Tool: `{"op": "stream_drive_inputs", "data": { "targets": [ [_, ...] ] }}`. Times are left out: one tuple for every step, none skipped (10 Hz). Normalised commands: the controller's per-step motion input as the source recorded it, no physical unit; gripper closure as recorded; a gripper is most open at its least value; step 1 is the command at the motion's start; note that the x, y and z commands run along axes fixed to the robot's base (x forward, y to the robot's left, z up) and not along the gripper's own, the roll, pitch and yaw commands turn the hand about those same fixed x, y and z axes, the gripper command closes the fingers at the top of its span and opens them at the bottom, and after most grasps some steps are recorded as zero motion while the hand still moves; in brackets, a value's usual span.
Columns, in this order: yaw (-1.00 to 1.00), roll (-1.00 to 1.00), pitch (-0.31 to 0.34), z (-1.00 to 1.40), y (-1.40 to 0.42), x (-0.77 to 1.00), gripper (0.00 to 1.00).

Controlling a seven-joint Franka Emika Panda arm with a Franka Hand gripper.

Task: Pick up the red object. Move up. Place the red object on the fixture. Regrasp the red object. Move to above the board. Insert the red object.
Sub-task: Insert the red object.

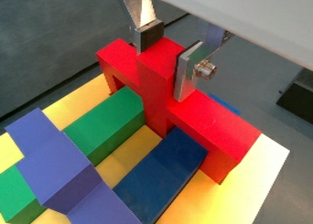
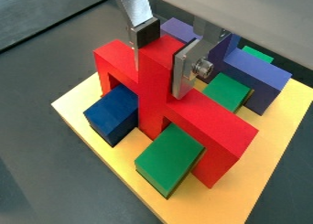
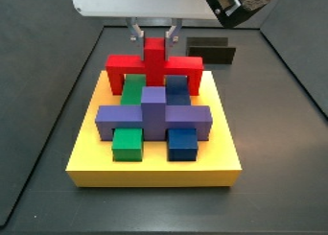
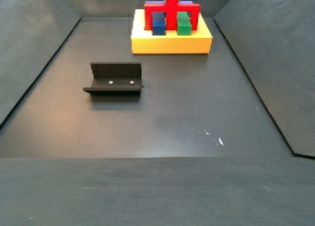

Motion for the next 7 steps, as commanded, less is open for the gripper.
{"op": "stream_drive_inputs", "data": {
  "targets": [
    [0.0, -0.06, -0.019, -0.25, 0.0, 0.0, 1.0],
    [0.0, -0.14, -0.026, -0.29, 0.28, 0.0, 1.0],
    [-0.01, -0.28, -0.024, -0.24, 0.4, 0.0, 1.0],
    [0.0, -0.38, -0.044, -0.14, 0.19, 0.0, 1.0],
    [0.05, -0.28, -0.06, -0.22, 0.0, 0.0, 1.0],
    [0.03, -0.08, -0.063, -0.24, -0.1, -0.05, 1.0],
    [0.05, 0.06, -0.053, -0.17, -0.23, -0.15, 1.0]
  ]
}}
